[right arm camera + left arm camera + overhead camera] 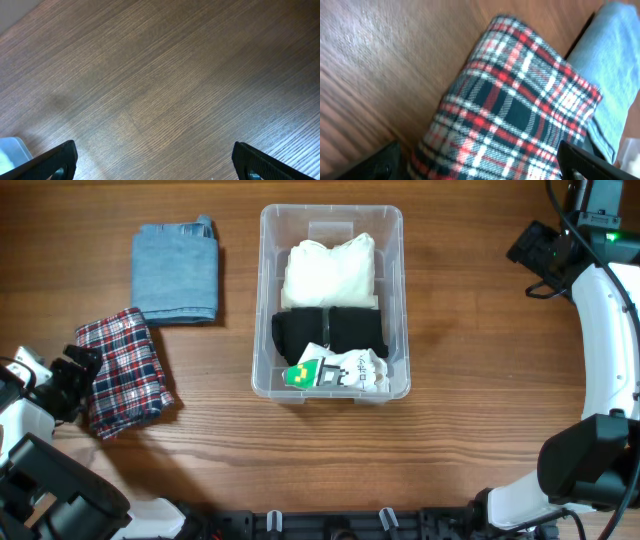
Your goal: Pack container
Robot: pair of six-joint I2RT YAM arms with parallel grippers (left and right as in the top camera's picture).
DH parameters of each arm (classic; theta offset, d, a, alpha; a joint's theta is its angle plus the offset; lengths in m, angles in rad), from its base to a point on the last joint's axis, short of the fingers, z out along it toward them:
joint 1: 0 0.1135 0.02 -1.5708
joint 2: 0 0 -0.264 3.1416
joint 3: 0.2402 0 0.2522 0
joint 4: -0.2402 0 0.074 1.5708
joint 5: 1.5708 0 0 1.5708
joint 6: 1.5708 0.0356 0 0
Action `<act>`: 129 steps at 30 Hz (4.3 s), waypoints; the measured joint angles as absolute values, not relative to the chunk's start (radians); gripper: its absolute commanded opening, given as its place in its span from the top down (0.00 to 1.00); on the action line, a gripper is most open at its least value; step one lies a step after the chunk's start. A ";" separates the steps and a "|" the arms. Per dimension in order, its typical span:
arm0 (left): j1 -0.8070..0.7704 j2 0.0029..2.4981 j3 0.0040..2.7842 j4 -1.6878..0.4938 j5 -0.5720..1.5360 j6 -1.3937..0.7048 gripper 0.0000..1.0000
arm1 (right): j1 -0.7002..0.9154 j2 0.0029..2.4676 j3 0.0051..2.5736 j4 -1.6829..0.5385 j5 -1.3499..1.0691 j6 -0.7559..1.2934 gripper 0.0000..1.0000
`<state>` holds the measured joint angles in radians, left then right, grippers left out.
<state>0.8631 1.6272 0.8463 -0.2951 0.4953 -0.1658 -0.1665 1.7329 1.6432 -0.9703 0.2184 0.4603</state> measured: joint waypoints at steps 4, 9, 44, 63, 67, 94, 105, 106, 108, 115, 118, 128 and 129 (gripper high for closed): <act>0.863 1.627 0.846 -0.249 0.485 -0.165 0.00 | -0.167 1.733 1.643 -0.971 0.218 0.460 0.00; 0.863 1.629 0.846 -0.222 0.477 -0.166 0.00 | -0.167 1.733 1.643 -0.970 0.218 0.460 0.00; 0.871 1.768 0.870 -0.358 0.694 -0.030 0.02 | -0.167 1.733 1.643 -0.970 0.218 0.460 0.00; 0.873 1.776 0.871 -0.415 0.710 -0.023 0.15 | -0.167 1.733 1.643 -0.970 0.218 0.460 0.00; 0.873 1.776 0.871 -0.443 0.720 -0.023 0.15 | -0.167 1.733 1.643 -0.971 0.218 0.461 0.00; 0.872 1.784 0.869 -0.578 0.751 0.011 0.40 | -0.167 1.733 1.643 -0.971 0.218 0.461 0.00; 0.872 1.800 0.859 -0.593 0.773 0.015 0.69 | -0.167 1.733 1.643 -0.971 0.218 0.461 0.00; 0.872 1.800 0.859 -0.593 0.775 0.014 0.74 | -0.167 1.733 1.643 -0.970 0.218 0.461 0.00; 0.872 1.800 0.859 -0.593 0.780 0.012 0.80 | -0.167 1.733 1.643 -0.970 0.218 0.461 0.00; 0.872 1.801 0.855 -0.593 0.812 0.013 0.96 | -0.167 1.733 1.643 -0.971 0.218 0.460 0.00; 0.872 1.801 0.854 -0.592 0.826 0.012 0.96 | -0.167 1.733 1.643 -0.971 0.218 0.460 0.00; 0.872 1.699 0.852 -0.657 0.885 0.014 0.96 | -0.167 1.733 1.643 -0.971 0.218 0.461 0.00; 0.872 1.673 0.852 -0.668 0.886 0.014 0.96 | -0.167 1.733 1.643 -0.971 0.218 0.461 0.01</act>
